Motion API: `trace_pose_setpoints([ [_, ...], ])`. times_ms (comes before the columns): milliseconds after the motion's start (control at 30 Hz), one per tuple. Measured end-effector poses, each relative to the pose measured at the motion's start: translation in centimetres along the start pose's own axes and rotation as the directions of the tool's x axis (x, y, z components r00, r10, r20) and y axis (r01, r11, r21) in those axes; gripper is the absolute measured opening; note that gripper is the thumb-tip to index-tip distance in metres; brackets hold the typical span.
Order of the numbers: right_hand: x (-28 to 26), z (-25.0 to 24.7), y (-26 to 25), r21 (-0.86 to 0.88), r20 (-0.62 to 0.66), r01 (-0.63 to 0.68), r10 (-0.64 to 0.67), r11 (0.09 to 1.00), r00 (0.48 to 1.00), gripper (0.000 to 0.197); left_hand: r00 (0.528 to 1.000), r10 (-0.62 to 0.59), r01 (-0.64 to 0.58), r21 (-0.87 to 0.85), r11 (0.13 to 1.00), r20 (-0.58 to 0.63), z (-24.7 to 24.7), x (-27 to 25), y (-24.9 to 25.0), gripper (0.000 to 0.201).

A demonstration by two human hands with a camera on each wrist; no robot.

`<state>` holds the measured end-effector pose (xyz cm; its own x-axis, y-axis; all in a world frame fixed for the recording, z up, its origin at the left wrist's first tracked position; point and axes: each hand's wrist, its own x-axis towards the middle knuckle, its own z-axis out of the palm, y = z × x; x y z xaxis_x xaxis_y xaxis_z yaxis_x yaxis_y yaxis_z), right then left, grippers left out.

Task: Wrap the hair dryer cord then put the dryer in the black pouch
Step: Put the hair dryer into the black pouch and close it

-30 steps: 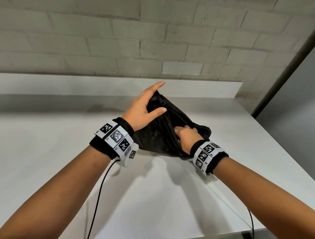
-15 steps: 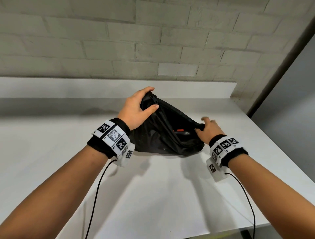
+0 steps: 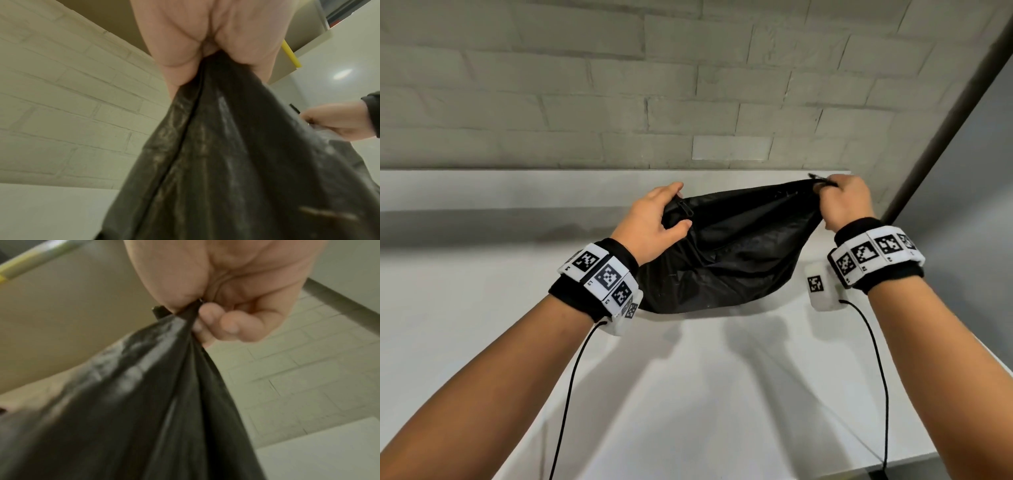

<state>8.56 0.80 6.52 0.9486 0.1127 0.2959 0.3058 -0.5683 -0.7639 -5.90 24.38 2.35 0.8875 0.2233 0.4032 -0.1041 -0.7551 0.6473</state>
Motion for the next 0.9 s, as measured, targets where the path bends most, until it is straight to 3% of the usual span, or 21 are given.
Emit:
trace_pose_setpoints([
  [100,0.1,-0.1,0.1,0.046,-0.031,-0.068,0.069,0.997,0.997,0.023,1.000,0.004,-0.004,-0.008,1.000,0.009,-0.2,-0.1,0.0,0.062],
  [167,-0.1,0.4,0.6,-0.032,-0.030,-0.084,0.083,0.996,0.996,0.016,1.000,0.009,-0.009,-0.024,1.000,0.017,-0.2,-0.2,-0.1,0.062],
  [233,-0.8,1.1,0.9,-0.158,-0.042,-0.096,0.090,0.983,0.995,0.032,1.000,0.010,-0.010,-0.031,0.999,0.017,-0.1,-0.4,-0.1,0.062],
  [300,-2.2,1.9,0.0,-0.275,-0.062,-0.018,0.001,0.961,0.998,0.041,1.000,0.011,-0.011,-0.041,0.999,0.014,0.0,-0.5,-0.2,0.063],
  [400,-5.6,3.9,-2.5,-0.398,-0.104,0.202,-0.263,0.895,0.959,0.041,1.000,0.001,-0.001,-0.054,0.999,0.012,0.2,-0.9,-0.5,0.063],
  [533,-8.9,6.3,-6.0,-0.128,0.099,0.534,-0.525,0.836,0.845,0.035,0.999,0.027,-0.028,-0.048,0.998,-0.020,0.3,-0.5,-0.6,0.066],
  [667,-10.0,8.3,-8.0,0.089,0.268,0.496,-0.500,0.864,0.823,0.028,1.000,0.028,-0.028,-0.016,0.999,-0.010,0.2,-0.4,-0.7,0.064],
  [900,-9.1,9.3,-8.1,0.135,0.180,0.493,-0.510,0.860,0.841,0.014,0.994,0.088,-0.090,0.016,0.996,0.069,-0.2,-0.3,-1.2,0.064],
])
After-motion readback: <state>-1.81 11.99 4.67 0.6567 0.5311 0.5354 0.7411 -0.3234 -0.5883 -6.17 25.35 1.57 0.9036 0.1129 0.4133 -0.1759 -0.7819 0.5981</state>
